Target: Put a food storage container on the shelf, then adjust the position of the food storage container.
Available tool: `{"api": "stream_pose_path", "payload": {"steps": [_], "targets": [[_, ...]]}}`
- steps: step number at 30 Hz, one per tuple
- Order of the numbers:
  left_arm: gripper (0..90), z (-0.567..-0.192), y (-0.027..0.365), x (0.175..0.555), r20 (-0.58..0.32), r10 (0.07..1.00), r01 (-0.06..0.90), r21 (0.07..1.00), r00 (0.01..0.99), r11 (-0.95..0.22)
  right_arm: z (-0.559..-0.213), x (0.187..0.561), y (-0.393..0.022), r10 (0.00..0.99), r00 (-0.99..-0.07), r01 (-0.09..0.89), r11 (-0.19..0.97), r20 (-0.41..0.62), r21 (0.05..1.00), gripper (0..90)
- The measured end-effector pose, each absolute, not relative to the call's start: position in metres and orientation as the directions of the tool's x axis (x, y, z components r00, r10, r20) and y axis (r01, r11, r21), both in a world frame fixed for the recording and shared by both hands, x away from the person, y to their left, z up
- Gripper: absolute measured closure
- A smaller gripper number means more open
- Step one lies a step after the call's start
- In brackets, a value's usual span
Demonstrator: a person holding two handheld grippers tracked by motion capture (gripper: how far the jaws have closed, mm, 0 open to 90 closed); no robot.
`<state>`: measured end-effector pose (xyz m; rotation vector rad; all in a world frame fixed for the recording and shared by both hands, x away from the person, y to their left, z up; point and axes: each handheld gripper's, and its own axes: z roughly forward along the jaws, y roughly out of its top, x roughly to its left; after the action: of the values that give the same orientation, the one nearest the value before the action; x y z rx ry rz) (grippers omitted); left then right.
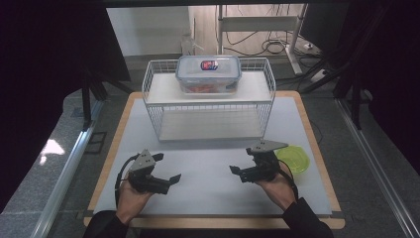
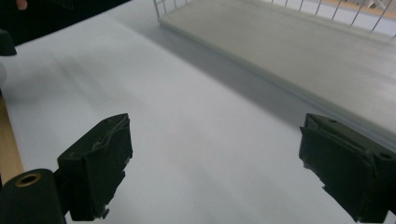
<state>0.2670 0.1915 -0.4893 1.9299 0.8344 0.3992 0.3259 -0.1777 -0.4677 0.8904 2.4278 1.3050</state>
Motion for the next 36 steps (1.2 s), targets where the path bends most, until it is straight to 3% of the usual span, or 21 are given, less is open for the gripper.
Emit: {"api": "stream_pose_path", "payload": {"steps": [11,20,22,23,24,25,28,29,33,34,35,36], "targets": [[1.5,-0.507,0.189,0.264,-0.021,0.714,0.423,0.817,0.700,-0.391,-0.493,0.318,-0.176,0.619,-0.785,0.423,0.494,0.034,0.760,7.5],[0.4,-0.511,0.189,0.262,0.029,0.703,0.390,0.816,0.710,-0.427,-0.490,0.321,-0.178,0.635,-0.764,0.496,0.470,0.111,0.730,1.8],[0.8,-0.512,0.191,0.261,0.044,0.702,0.388,0.808,0.711,-0.444,-0.487,0.320,-0.180,0.643,-0.759,0.498,0.467,0.106,0.731,6.7],[0.8,-0.513,0.192,0.260,0.048,0.703,0.386,0.807,0.710,-0.446,-0.482,0.320,-0.184,0.649,-0.752,0.504,0.455,0.115,0.734,17.6],[0.9,-0.513,0.192,0.260,0.048,0.703,0.386,0.807,0.710,-0.446,-0.482,0.320,-0.184,0.649,-0.752,0.504,0.455,0.115,0.734,17.6],[0.9,-0.513,0.193,0.258,0.038,0.704,0.388,0.813,0.710,-0.435,-0.477,0.322,-0.191,0.661,-0.740,0.515,0.438,0.124,0.737,28.7],[1.1,-0.513,0.195,0.258,0.039,0.700,0.388,0.810,0.713,-0.440,-0.470,0.323,-0.202,0.670,-0.737,0.504,0.451,0.093,0.736,43.7],[1.2,-0.513,0.195,0.258,0.039,0.700,0.388,0.810,0.713,-0.440,-0.470,0.323,-0.202,0.670,-0.737,0.504,0.451,0.093,0.736,43.7],[1.6,-0.514,0.192,0.258,0.027,0.686,0.392,0.805,0.727,-0.446,-0.456,0.327,-0.225,0.713,-0.698,0.487,0.408,0.064,0.772,63.3],[1.6,-0.514,0.192,0.258,0.027,0.686,0.392,0.805,0.727,-0.446,-0.456,0.327,-0.225,0.713,-0.698,0.487,0.408,0.064,0.772,63.3],[1.6,-0.514,0.192,0.258,0.033,0.684,0.385,0.807,0.728,-0.448,-0.452,0.329,-0.235,0.743,-0.668,0.492,0.399,0.041,0.774,72.4],[1.7,-0.514,0.192,0.258,0.033,0.684,0.385,0.807,0.728,-0.448,-0.452,0.329,-0.235,0.743,-0.668,0.492,0.399,0.041,0.774,72.4]]}}
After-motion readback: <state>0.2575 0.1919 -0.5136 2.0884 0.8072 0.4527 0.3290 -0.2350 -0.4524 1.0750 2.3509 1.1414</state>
